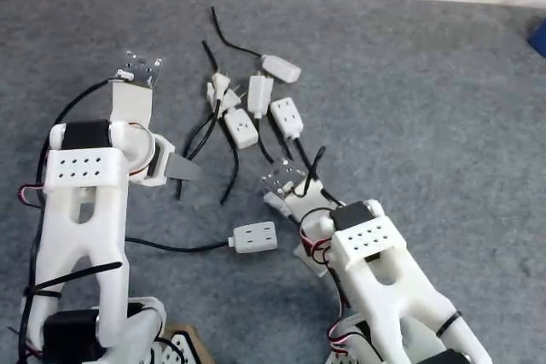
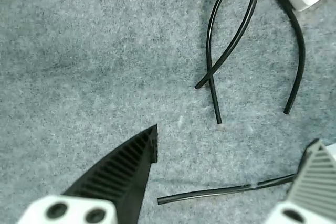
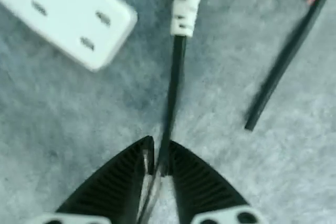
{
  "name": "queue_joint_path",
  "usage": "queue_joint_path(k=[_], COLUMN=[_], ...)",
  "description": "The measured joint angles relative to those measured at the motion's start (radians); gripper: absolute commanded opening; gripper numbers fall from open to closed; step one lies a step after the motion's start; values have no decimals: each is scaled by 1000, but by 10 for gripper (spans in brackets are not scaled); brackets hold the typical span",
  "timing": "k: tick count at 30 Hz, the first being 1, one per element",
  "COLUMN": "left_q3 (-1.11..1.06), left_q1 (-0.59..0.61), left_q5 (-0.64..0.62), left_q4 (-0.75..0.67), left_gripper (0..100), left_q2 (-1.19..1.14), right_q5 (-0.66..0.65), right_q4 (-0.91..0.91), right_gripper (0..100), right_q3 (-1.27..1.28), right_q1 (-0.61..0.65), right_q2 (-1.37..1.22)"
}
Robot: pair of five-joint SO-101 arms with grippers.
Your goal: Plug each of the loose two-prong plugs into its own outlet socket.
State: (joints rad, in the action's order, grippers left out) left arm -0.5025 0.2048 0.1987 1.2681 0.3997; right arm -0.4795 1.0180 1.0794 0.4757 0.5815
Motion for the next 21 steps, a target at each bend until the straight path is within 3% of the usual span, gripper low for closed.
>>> queue_joint_path(k=[6,10,15,21], left_q3=[-32,-86,-100,-100], left_q1=[83,106,152,206], left_q5=[0,0,0,0], left_q4=[-86,-155,-189,-189], left_gripper=[407,407,407,407], left_q2=[0,0,0,0], right_q5=[0,74,69,75], right_q4=[-5,-52,-178,-199], right_gripper=[321,320,320,320], right_q3=[-86,-190,-161,-146], right_q1=[0,0,48,89], right_q2=[-3,-11,-12,-51])
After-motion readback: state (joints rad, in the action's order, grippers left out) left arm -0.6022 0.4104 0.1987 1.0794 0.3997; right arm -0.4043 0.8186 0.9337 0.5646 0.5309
